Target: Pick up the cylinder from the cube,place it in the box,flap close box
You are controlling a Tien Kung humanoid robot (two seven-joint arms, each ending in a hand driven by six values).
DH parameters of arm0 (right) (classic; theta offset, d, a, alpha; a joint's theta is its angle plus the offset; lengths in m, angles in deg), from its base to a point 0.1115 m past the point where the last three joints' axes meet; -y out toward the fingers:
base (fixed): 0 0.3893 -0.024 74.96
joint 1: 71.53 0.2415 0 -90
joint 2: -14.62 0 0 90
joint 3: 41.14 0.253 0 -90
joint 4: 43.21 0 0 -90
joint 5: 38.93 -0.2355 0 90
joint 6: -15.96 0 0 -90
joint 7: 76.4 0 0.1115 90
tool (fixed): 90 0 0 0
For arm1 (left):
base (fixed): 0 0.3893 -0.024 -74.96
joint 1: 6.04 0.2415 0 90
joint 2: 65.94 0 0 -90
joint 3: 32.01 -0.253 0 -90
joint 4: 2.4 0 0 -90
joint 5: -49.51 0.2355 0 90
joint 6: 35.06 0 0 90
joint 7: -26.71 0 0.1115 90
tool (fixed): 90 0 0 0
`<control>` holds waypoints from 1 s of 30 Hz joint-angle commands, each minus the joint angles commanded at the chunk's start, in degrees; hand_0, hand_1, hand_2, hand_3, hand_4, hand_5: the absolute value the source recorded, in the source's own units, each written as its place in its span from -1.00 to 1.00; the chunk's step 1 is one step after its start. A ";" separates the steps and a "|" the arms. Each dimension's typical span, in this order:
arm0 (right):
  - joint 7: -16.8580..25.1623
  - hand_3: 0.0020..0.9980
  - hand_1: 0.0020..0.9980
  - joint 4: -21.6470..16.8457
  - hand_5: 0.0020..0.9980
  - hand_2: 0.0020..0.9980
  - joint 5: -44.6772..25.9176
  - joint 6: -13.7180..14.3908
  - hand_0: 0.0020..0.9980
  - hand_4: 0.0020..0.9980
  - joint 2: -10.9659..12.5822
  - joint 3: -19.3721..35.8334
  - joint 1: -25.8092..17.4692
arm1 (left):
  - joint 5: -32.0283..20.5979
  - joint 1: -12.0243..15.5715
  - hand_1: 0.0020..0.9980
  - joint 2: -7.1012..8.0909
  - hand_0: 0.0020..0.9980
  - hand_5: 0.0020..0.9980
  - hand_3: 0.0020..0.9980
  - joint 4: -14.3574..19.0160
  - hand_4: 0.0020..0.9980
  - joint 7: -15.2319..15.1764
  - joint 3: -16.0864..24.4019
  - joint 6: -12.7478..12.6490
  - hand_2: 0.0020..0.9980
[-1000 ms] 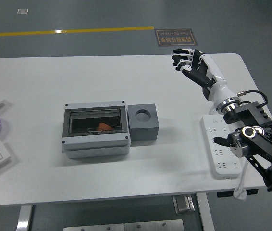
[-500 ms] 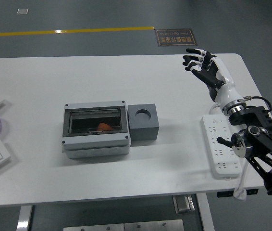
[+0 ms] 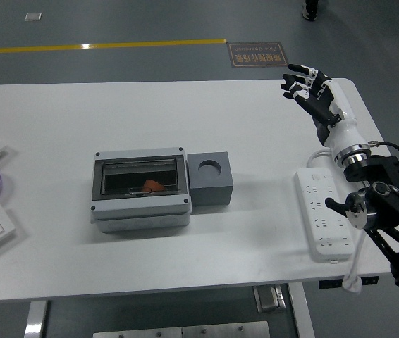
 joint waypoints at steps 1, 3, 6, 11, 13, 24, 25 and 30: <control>0.03 0.40 0.36 0.01 -0.38 0.41 -0.01 -0.01 0.45 0.51 -0.04 0.02 0.00 | -0.05 -0.02 0.16 -0.01 0.18 -0.49 0.25 -0.01 0.40 0.00 0.00 0.00 0.11; -0.02 0.40 0.36 -0.01 -0.38 0.41 0.01 0.00 0.45 0.51 -0.10 0.07 -0.01 | -0.04 -0.09 0.16 -0.06 0.18 -0.49 0.25 -0.04 0.40 -0.01 0.08 0.01 0.11; -0.19 0.40 0.36 -0.21 -0.38 0.41 0.34 0.05 0.45 0.51 -0.15 0.17 -0.09 | 0.04 -0.14 0.16 -0.20 0.18 -0.49 0.25 -0.04 0.40 -0.02 0.28 0.03 0.11; -0.07 0.39 0.36 0.12 -0.38 0.40 0.10 -0.05 0.45 0.51 -0.44 0.36 -0.27 | 0.10 -0.22 0.16 -0.28 0.18 -0.49 0.25 -0.07 0.41 -0.12 0.52 0.04 0.11; -0.08 0.39 0.35 0.23 -0.47 0.40 0.21 -0.10 0.46 0.51 -0.50 0.32 -0.24 | -0.06 -0.23 0.16 -0.22 0.18 -0.49 0.25 -0.10 0.41 -0.15 0.42 0.02 0.11; 0.42 0.39 0.35 1.81 -0.45 0.40 0.67 -0.02 0.45 0.51 -0.93 0.70 -0.45 | 0.08 -0.28 0.16 -0.22 0.18 -0.49 0.25 -0.16 0.41 0.02 0.65 0.14 0.11; 0.41 0.39 0.35 2.09 -0.45 0.40 0.64 -0.02 0.45 0.51 -1.03 0.62 -0.30 | 0.18 -0.23 0.16 -0.27 0.18 -0.49 0.25 -0.15 0.41 0.09 0.72 0.13 0.11; 0.27 0.39 0.35 2.68 -0.44 0.40 0.50 -0.12 0.46 0.52 -1.44 0.16 0.32 | 0.63 0.00 0.16 -0.53 0.18 -0.49 0.25 -0.07 0.41 0.42 1.10 0.06 0.11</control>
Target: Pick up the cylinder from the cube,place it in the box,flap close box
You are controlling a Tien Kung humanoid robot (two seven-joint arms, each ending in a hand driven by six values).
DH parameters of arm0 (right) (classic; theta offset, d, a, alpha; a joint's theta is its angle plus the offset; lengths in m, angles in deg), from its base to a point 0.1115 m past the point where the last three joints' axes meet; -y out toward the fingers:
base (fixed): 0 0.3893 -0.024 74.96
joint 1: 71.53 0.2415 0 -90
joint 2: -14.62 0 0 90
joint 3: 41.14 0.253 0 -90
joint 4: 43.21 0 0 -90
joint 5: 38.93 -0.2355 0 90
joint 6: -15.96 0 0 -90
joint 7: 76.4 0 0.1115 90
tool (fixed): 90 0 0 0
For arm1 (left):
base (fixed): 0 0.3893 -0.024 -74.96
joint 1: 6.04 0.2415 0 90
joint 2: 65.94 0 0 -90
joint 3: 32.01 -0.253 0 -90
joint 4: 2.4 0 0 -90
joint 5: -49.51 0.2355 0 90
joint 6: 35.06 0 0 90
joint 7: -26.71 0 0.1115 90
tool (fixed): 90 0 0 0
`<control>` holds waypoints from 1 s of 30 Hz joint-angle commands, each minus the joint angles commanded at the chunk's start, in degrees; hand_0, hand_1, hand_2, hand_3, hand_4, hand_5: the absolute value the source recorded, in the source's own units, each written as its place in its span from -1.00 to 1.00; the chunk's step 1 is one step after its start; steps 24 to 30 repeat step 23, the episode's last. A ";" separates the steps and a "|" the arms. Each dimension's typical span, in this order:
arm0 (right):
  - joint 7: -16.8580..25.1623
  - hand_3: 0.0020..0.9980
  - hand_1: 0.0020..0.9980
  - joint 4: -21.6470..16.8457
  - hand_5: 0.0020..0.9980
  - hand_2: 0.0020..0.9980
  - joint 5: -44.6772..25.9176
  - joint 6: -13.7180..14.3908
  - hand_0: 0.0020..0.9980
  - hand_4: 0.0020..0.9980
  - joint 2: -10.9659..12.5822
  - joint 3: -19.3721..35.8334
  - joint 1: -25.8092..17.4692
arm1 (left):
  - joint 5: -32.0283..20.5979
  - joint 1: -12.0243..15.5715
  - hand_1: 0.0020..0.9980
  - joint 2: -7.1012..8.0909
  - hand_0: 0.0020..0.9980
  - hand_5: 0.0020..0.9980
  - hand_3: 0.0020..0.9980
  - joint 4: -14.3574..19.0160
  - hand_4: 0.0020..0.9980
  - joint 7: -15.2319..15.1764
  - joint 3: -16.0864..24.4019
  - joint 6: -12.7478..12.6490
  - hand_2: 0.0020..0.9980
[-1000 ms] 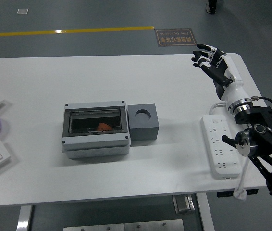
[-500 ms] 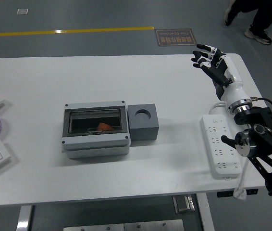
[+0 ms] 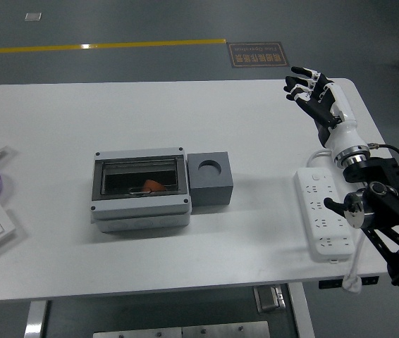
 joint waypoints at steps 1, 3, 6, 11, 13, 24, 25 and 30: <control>-0.02 0.39 0.35 0.02 -0.44 0.40 -0.02 -0.01 0.46 0.52 -0.05 -0.08 0.09 | 0.00 0.01 0.16 -0.05 0.18 -0.49 0.25 0.00 0.41 0.05 -0.01 -0.01 0.11; -0.06 0.39 0.35 -0.17 -0.44 0.40 0.03 -0.02 0.46 0.52 -0.14 -0.22 0.33 | 0.15 -0.09 0.16 -0.13 0.18 -0.49 0.25 0.02 0.41 0.10 0.10 0.00 0.11; -0.15 0.39 0.35 -0.41 -0.44 0.40 0.32 -0.02 0.46 0.52 -0.16 -0.46 0.69 | 0.42 -0.32 0.16 -0.12 0.18 -0.49 0.25 0.01 0.41 0.07 0.29 0.02 0.11; -0.21 0.38 0.35 -0.77 -0.45 0.39 0.91 0.11 0.46 0.51 -0.09 -0.82 1.09 | 0.63 -0.50 0.16 0.07 0.18 -0.49 0.25 -0.02 0.41 -0.09 0.35 0.04 0.11; -0.31 0.38 0.35 -0.80 -0.52 0.39 1.38 0.17 0.46 0.49 -0.14 -1.03 1.32 | 0.46 -0.45 0.16 0.11 0.18 -0.49 0.25 -0.03 0.41 -0.12 0.12 0.03 0.11; -0.73 0.38 0.35 -1.04 -0.52 0.39 2.49 0.11 0.47 0.49 -0.25 -1.74 1.74 | 0.00 -0.46 0.16 -0.07 0.18 -0.49 0.25 -0.04 0.41 -0.19 -0.29 0.07 0.11; -0.73 0.38 0.35 -1.04 -0.52 0.39 2.49 0.11 0.47 0.49 -0.25 -1.74 1.74 | 0.00 -0.46 0.16 -0.07 0.18 -0.49 0.25 -0.04 0.41 -0.19 -0.29 0.07 0.11; -0.73 0.38 0.35 -1.04 -0.52 0.39 2.49 0.11 0.47 0.49 -0.25 -1.74 1.74 | 0.00 -0.46 0.16 -0.07 0.18 -0.49 0.25 -0.04 0.41 -0.19 -0.29 0.07 0.11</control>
